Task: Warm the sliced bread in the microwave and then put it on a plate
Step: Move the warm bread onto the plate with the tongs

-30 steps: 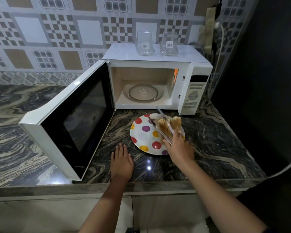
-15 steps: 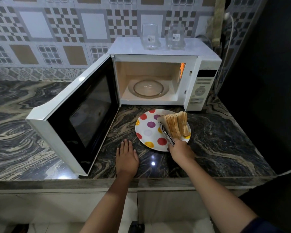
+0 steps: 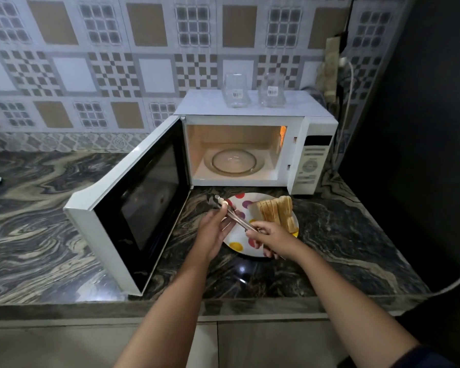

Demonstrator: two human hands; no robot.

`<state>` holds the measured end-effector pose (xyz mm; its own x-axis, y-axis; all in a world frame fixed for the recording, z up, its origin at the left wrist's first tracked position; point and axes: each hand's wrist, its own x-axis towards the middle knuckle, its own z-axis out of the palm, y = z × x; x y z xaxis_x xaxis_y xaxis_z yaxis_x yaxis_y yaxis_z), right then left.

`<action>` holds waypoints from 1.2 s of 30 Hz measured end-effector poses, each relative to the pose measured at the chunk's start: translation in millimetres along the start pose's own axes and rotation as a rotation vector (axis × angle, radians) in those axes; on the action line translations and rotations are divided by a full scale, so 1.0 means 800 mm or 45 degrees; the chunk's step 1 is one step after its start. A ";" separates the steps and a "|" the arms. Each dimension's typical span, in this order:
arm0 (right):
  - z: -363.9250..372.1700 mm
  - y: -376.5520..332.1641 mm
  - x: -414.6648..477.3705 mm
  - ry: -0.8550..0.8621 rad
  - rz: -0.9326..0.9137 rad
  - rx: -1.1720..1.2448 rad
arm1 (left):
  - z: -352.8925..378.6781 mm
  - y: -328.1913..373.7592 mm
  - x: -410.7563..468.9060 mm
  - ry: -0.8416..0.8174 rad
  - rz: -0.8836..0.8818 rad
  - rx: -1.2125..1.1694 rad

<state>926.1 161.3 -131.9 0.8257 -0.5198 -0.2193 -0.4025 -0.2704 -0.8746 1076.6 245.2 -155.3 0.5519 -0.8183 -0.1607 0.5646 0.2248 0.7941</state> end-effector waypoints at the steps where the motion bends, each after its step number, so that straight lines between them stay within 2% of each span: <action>1: -0.003 -0.003 -0.003 0.007 0.003 0.041 | 0.002 0.002 0.000 0.005 0.015 -0.008; 4: -0.013 0.002 -0.007 0.073 0.017 0.129 | 0.009 0.004 0.002 0.063 0.053 -0.031; 7: -0.024 0.012 -0.014 0.238 0.038 0.149 | 0.009 0.006 0.006 0.178 0.082 -0.138; 9: -0.033 0.017 -0.018 0.330 0.058 0.135 | 0.006 0.008 0.010 0.248 0.089 -0.197; 13: -0.042 0.020 -0.021 0.383 0.027 0.013 | 0.007 0.006 0.013 0.303 0.109 -0.221; 19: -0.038 0.002 -0.009 0.258 -0.005 -0.299 | 0.020 0.005 0.021 0.266 0.096 -0.044; 23: -0.031 -0.001 0.010 0.149 0.038 -0.339 | 0.011 0.008 0.031 0.240 0.089 0.013; 29: -0.034 -0.008 0.036 0.111 0.095 -0.150 | 0.005 0.028 0.047 0.293 0.088 -0.122; 36: -0.049 0.002 0.058 0.283 0.177 0.049 | 0.009 0.024 0.069 0.363 0.077 -0.272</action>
<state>948.3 105.2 -126.7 0.6545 -0.7163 -0.2419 -0.4873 -0.1551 -0.8593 1113.8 200.6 -144.9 0.7199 -0.6268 -0.2982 0.6248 0.3980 0.6718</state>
